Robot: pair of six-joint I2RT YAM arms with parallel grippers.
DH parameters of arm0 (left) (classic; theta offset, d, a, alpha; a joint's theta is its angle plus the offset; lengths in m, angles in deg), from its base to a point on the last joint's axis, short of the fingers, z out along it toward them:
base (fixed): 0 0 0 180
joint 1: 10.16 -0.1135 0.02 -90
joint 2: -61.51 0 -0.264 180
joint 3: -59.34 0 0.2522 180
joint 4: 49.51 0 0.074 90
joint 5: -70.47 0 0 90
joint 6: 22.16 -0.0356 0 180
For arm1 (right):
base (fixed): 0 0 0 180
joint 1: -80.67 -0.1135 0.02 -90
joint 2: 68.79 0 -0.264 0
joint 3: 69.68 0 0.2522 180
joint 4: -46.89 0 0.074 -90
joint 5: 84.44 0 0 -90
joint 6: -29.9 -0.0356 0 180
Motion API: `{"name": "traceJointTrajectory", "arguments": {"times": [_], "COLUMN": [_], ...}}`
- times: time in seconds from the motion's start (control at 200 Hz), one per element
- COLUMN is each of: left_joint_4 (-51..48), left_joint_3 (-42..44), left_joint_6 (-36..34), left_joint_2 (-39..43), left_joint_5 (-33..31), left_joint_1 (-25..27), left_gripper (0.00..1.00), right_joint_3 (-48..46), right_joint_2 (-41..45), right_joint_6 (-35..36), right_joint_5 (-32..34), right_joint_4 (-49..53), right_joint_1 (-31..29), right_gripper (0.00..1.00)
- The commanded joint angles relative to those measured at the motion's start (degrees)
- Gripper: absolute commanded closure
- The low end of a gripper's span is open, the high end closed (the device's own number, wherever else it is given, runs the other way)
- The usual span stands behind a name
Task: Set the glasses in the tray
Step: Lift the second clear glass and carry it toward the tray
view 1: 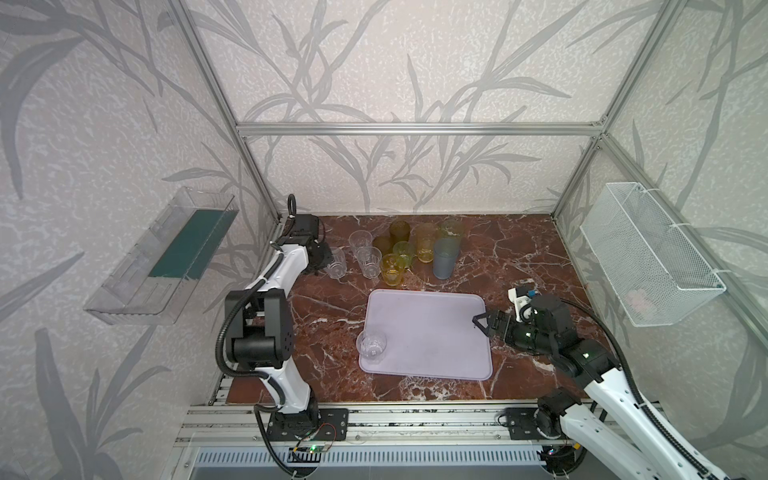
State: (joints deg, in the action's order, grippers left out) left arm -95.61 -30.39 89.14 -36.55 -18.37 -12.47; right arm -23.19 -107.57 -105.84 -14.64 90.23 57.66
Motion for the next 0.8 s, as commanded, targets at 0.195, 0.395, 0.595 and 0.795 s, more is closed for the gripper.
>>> {"name": "traceJointTrajectory", "arguments": {"times": [0.195,0.395,0.595,0.795], "left_joint_4": [-2.84,-6.86,-10.01,-13.46], "left_joint_3": [8.34,12.31,14.40,15.72], "left_joint_6": [2.91,3.13,3.70,3.92], "left_joint_2": [13.18,22.35,30.03,34.59], "left_joint_5": [1.19,-0.88,0.90,2.87], "left_joint_1": [2.57,6.80,11.43,14.45], "left_gripper": [1.00,1.00,1.00,1.00], "right_joint_3": [-3.40,-1.46,-2.48,-2.01], "right_joint_2": [0.04,-1.38,-1.13,-0.07], "right_joint_6": [-2.16,-0.96,-2.21,-3.61], "right_joint_5": [-4.84,-4.76,-4.06,-3.83], "right_joint_4": [-5.88,-3.83,-5.12,-5.67], "right_joint_1": [0.42,0.41,0.43,0.42], "right_gripper": [0.01,0.01,0.01,0.01]}}
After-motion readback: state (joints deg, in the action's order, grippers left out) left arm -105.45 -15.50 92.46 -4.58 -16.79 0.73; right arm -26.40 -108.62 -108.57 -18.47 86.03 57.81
